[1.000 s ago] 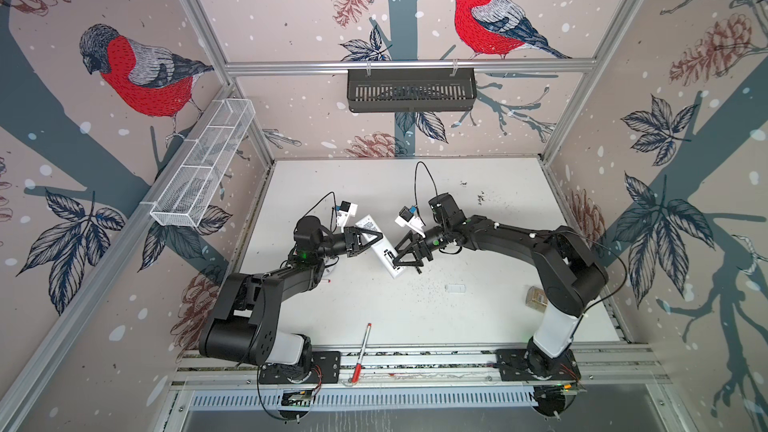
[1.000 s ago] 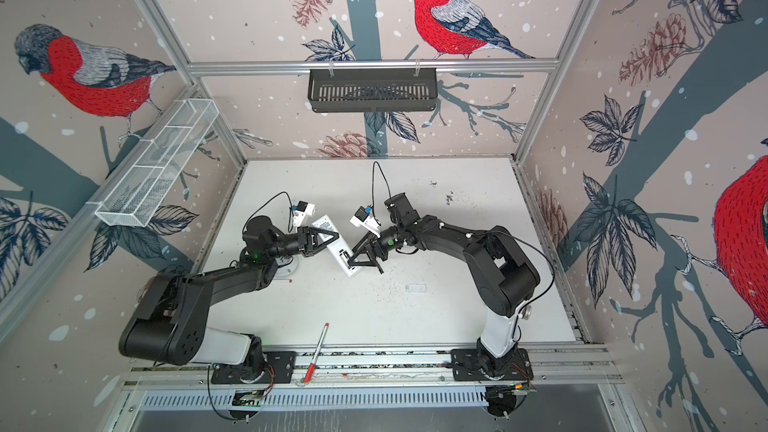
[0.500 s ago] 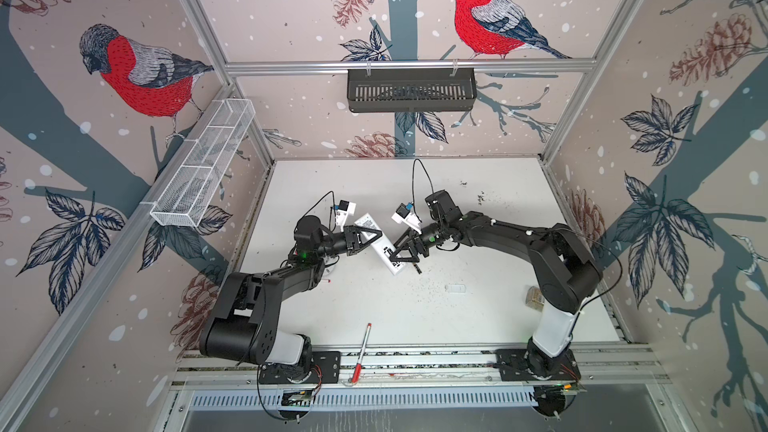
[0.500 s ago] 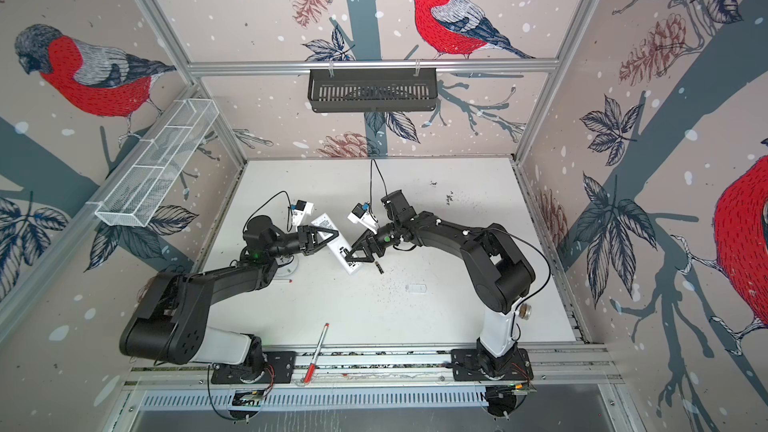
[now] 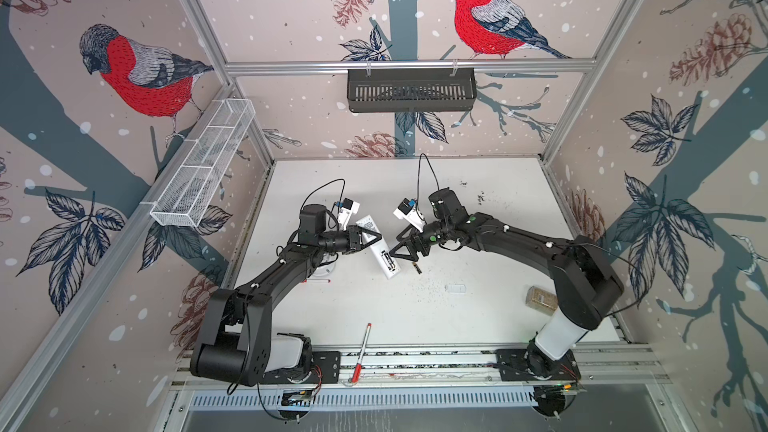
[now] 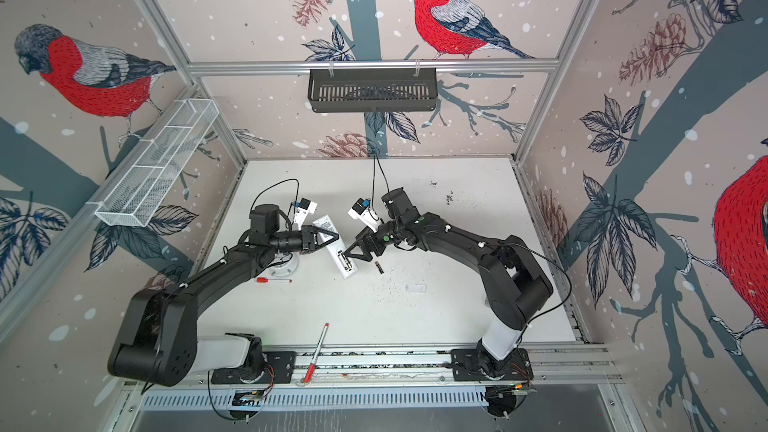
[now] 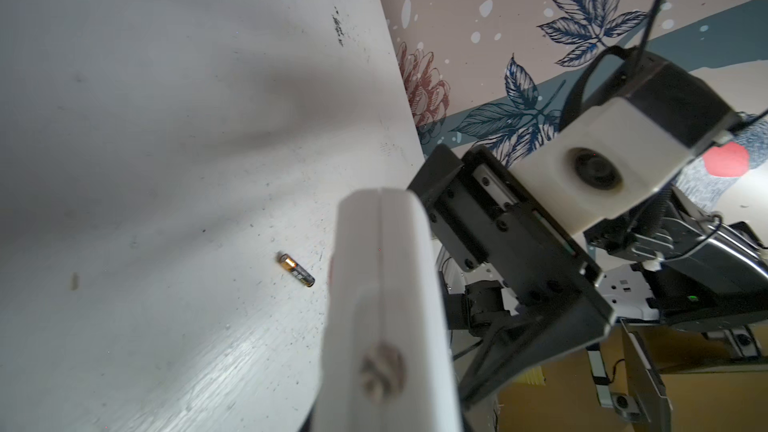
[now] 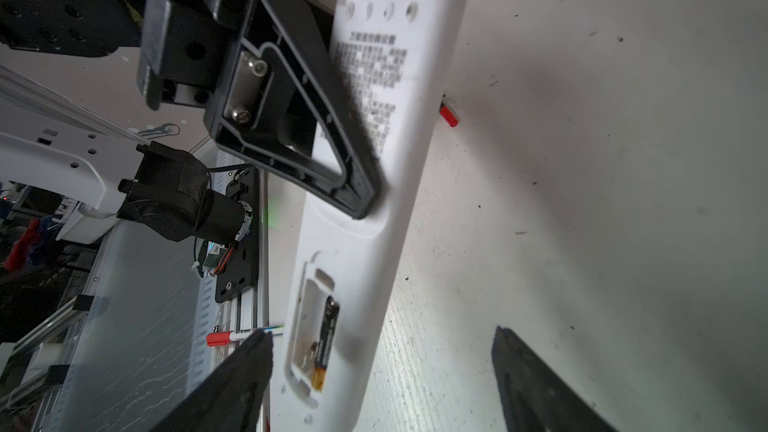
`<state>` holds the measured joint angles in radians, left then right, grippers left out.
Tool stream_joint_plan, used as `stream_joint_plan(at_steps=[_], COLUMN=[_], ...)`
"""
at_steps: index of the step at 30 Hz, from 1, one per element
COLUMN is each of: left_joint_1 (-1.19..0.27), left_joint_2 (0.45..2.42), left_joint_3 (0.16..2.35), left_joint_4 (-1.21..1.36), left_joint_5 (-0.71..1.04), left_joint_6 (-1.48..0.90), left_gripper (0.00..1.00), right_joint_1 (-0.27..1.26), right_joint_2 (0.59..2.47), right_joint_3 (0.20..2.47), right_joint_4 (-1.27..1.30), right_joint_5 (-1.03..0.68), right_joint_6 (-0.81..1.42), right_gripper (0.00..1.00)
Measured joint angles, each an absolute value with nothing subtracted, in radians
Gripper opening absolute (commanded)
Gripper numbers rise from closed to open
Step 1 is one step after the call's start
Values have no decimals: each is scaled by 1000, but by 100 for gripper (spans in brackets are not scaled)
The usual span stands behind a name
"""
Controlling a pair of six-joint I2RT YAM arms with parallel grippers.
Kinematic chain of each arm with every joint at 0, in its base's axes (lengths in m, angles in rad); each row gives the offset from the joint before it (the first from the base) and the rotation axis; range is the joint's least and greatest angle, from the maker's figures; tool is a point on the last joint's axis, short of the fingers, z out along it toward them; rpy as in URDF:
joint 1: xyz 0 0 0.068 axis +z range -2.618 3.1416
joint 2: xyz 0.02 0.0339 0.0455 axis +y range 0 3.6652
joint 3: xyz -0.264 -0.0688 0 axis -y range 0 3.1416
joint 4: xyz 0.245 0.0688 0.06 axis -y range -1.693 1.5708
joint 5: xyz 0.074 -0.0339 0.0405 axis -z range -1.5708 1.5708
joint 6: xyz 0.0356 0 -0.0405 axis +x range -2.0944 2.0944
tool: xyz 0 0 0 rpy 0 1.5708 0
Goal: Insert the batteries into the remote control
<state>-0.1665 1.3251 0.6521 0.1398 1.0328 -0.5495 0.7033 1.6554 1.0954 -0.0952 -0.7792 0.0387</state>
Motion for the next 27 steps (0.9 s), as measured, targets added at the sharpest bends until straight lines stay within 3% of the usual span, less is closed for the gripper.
stream_joint_plan(at_steps=[7,10,18,27], left_joint_1=[-145,-120,-54,-50], left_joint_2=[1256,1225,1164,1164], left_joint_3=[696,701,704,693], left_joint_4=[-73,-136,-244,-258], left_joint_5=[825,765,688,681], left_joint_6=[-416,-383,-315,-307], left_gripper=[0,0,0,0], right_joint_1=[713,728,819,874], right_joint_2=[1577,1606,1797,1894], right_joint_3=[1055,1082,1209,1257], right_joint_4=[-90,-131,-305,-444], right_joint_5=[-523,-348,-30,70], right_joint_6=[114,159,190,239], right_gripper=[90,85,55,50])
